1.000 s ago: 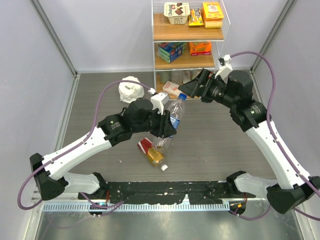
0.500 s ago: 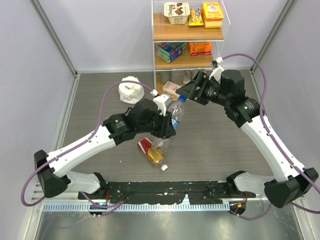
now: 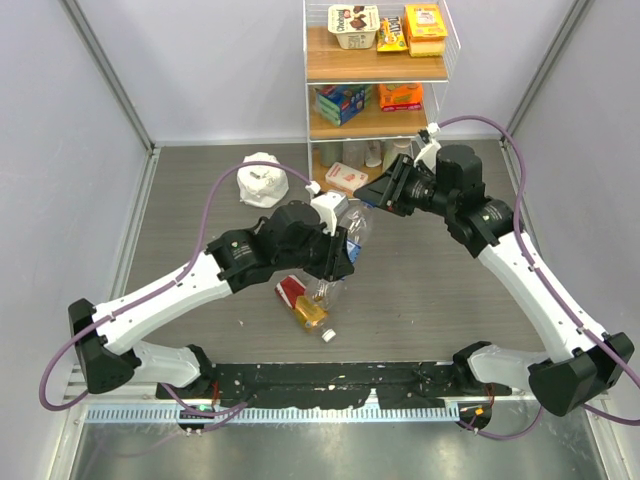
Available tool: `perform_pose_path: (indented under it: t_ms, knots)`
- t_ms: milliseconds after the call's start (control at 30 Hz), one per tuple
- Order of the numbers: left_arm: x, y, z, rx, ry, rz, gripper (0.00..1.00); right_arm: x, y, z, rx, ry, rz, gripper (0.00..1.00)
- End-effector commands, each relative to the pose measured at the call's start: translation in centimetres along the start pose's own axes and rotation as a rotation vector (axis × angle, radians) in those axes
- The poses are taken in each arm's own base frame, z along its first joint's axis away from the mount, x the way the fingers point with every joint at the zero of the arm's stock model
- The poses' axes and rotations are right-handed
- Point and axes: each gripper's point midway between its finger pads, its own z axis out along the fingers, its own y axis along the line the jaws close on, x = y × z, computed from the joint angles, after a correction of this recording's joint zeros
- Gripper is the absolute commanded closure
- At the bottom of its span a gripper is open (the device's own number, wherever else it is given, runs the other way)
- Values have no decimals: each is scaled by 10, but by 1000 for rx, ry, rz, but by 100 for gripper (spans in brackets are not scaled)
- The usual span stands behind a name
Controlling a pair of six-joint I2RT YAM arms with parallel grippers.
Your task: Unscrew the bottle caps
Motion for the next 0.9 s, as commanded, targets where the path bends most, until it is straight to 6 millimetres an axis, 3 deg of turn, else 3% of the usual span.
perform_pose_path:
  t_ms: [0, 33, 100, 300, 433, 467, 633, 867]
  knots:
    - [-17, -10, -6, 9, -55, 20, 100, -7, 22, -9, -74, -36, -5, 70]
    - [-17, -10, -6, 12, -54, 21, 100, -7, 24, -11, -80, -38, -6, 83]
    - [-16, -11, -7, 11, -50, 23, 100, -8, 28, -13, -92, -40, -9, 98]
    - [-15, -13, -9, 19, -53, 25, 100, -10, 41, -25, -158, -72, -72, 98]
    - [-18, -18, -12, 49, -73, 31, 100, -4, 65, -35, -308, -69, -132, 98]
    - [-18, -23, -14, 78, -77, 35, 100, -6, 76, -41, -368, -83, -150, 98]
    - [-21, -50, -26, 244, -117, 55, 100, -1, 97, -59, -484, -88, -205, 98]
    - [-31, -104, -73, 594, -241, 125, 100, 6, 146, -104, -735, -92, -385, 99]
